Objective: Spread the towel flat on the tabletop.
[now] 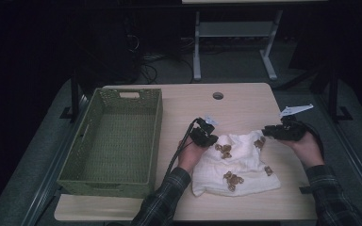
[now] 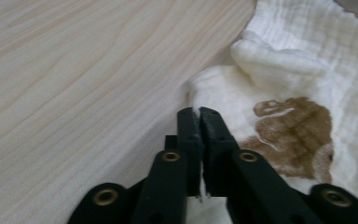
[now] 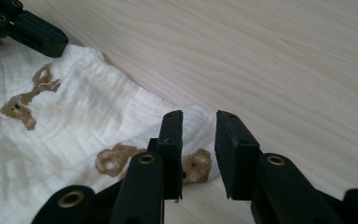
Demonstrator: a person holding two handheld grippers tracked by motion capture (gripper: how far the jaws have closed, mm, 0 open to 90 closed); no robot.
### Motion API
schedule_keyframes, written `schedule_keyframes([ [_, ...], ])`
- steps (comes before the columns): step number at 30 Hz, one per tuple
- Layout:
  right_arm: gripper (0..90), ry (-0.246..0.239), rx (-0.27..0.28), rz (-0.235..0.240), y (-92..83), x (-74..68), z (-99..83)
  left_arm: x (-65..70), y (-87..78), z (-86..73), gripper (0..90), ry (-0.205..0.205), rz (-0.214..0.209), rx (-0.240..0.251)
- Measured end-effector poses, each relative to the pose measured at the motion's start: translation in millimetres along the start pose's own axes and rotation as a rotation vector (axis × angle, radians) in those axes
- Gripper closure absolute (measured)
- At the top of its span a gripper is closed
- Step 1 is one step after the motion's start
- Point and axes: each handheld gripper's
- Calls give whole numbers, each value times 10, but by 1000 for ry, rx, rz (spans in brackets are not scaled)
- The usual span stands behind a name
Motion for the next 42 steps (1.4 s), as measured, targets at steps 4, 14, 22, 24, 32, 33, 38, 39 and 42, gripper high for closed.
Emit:
schedule_keyframes([
  [4,714,0,-1,-2,-3,-10,1,67,-127,-11,879,23,21,39],
  [14,714,2,9,-10,-28,10,-16,943,-281,-75,875,282,-26,79],
  [22,715,5,10,-14,-29,8,-22,1190,-218,-189,735,351,-108,72],
  [24,715,3,10,-14,-32,6,-22,1128,-283,-175,718,342,-95,92],
  [32,714,-1,4,-17,-25,-4,-16,738,-439,-141,649,237,-68,144],
  [33,714,-3,4,-18,-22,-3,-17,675,-400,-150,634,222,-83,121],
  [38,714,0,-4,-16,-15,-8,-18,688,-247,-165,615,224,-137,99],
  [39,714,1,-5,-16,-14,-8,-19,700,-225,-164,614,230,-140,92],
  [42,714,1,-3,-16,-16,-9,-21,725,-173,-164,632,244,-142,72],
])
Point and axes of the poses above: each handheld gripper's, and its own axes: y roughly forward along the jaws, z roughly out of its top, x roughly to its right, and after that the axes turned 14 degrees about -x, right-handed
